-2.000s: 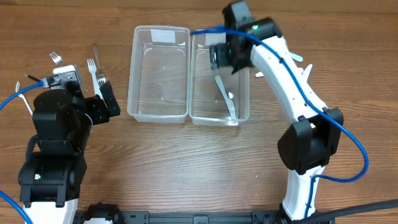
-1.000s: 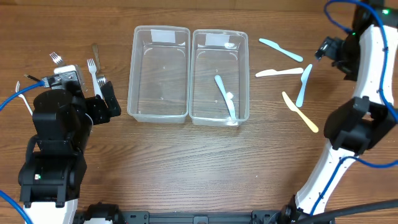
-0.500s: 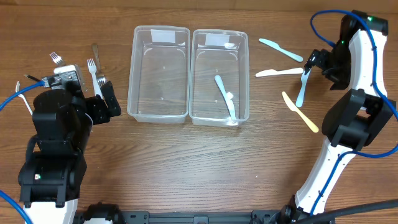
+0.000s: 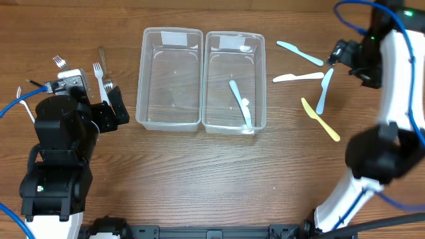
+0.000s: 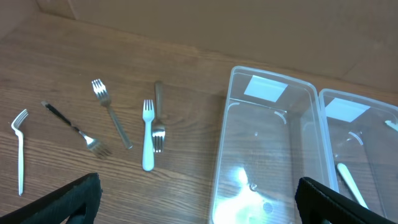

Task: Pack container
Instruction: 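Move right gripper down onto the light-blue plastic spoon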

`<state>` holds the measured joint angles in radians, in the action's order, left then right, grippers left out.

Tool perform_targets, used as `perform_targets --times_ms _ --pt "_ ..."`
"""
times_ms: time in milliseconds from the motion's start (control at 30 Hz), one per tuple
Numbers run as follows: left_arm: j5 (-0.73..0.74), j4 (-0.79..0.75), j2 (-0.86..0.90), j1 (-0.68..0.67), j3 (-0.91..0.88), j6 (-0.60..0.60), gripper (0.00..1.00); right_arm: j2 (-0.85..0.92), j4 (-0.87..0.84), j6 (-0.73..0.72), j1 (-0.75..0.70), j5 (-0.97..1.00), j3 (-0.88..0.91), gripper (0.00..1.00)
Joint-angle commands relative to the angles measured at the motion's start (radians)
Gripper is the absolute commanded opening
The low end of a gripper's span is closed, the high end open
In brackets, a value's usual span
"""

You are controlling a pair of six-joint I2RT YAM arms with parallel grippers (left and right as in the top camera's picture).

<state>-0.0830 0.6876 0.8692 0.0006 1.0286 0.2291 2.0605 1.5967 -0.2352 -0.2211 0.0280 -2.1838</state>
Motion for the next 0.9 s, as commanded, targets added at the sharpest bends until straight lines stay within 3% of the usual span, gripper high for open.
perform_targets --times_ms 0,167,333,867 --pt "0.013 -0.001 0.000 0.006 0.024 -0.020 1.00 -0.186 -0.030 -0.023 0.011 0.016 0.174 1.00" --pt "0.013 -0.001 0.001 0.006 0.024 -0.019 1.00 -0.413 -0.239 -0.005 0.019 0.021 0.552 1.00" --pt "0.013 -0.002 0.010 0.006 0.024 -0.020 1.00 -0.423 -0.510 0.095 -0.011 -0.006 0.765 1.00" --pt "0.013 0.000 0.014 0.006 0.024 -0.020 1.00 -0.111 -0.604 0.291 -0.027 -0.004 0.584 1.00"
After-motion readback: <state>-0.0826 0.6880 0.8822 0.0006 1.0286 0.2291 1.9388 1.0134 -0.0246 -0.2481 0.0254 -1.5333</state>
